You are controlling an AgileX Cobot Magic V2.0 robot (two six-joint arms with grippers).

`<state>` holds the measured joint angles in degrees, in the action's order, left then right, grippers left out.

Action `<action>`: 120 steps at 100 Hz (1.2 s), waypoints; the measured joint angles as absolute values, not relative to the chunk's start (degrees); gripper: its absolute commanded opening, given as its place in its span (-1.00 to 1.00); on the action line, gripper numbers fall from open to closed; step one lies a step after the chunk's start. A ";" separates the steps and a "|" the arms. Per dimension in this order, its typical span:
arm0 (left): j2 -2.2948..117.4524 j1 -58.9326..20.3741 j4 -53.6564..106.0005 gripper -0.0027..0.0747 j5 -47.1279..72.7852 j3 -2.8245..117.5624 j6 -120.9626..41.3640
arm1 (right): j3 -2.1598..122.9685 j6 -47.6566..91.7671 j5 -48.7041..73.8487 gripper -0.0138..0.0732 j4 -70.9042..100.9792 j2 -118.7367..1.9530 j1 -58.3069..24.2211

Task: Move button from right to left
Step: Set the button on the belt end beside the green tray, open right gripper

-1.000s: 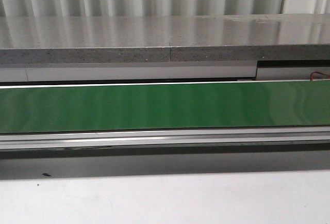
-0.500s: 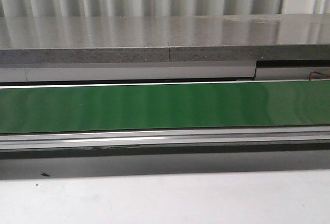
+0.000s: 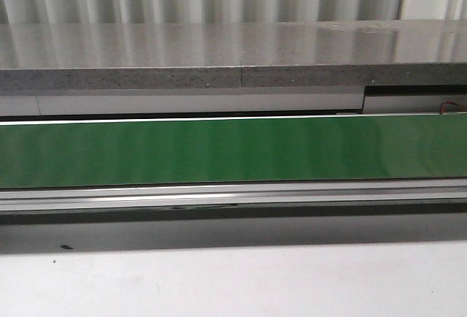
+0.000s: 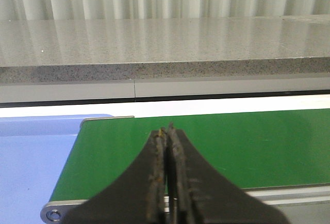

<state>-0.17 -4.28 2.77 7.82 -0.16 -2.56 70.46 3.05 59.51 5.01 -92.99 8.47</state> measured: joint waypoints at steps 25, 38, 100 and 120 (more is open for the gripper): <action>-0.17 -4.28 2.77 -0.98 7.82 -0.16 -2.56 | 70.46 2.58 58.19 0.14 5.01 -96.79 8.38; -0.17 -4.28 2.77 -0.98 7.82 -0.16 -2.56 | 70.46 2.44 58.16 0.51 5.01 -96.72 8.38; -0.17 -4.28 2.77 -0.98 7.82 -0.16 -2.56 | 64.60 4.87 54.11 0.11 6.04 -75.62 3.24; -0.17 -4.28 2.77 -0.98 7.82 -0.16 -2.56 | 56.94 4.97 49.99 -0.61 6.43 -66.77 1.61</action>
